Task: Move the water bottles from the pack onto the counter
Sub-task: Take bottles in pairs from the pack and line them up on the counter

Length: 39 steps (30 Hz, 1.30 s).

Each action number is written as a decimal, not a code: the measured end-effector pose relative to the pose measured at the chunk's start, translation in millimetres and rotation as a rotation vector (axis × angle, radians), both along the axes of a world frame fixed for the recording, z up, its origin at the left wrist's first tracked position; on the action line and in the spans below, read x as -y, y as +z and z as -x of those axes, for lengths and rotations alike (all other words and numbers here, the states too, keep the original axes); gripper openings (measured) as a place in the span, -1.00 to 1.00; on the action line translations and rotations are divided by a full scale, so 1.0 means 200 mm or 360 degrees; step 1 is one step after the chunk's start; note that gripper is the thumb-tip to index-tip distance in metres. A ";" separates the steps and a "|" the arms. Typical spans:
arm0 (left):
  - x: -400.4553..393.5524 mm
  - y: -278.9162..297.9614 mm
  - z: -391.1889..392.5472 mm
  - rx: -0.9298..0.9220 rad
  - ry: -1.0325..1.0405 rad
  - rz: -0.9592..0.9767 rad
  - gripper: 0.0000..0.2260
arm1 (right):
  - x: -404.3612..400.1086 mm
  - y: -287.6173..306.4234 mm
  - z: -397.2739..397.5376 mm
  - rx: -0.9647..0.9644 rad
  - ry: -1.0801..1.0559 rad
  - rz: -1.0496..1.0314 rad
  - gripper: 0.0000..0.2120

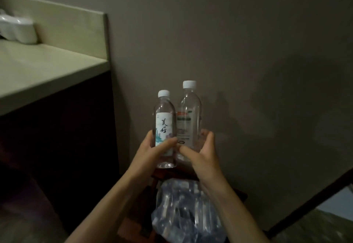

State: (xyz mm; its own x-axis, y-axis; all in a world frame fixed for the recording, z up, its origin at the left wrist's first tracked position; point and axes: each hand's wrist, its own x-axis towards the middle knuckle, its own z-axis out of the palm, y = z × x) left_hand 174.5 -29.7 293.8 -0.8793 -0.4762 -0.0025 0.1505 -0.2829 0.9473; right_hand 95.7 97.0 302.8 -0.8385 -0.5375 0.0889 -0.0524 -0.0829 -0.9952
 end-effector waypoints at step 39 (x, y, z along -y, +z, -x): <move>2.41 0.62 -0.62 0.0033 0.0405 0.0722 -0.59 | 2.44 0.47 -0.38 -0.0457 0.0331 0.0199 -0.48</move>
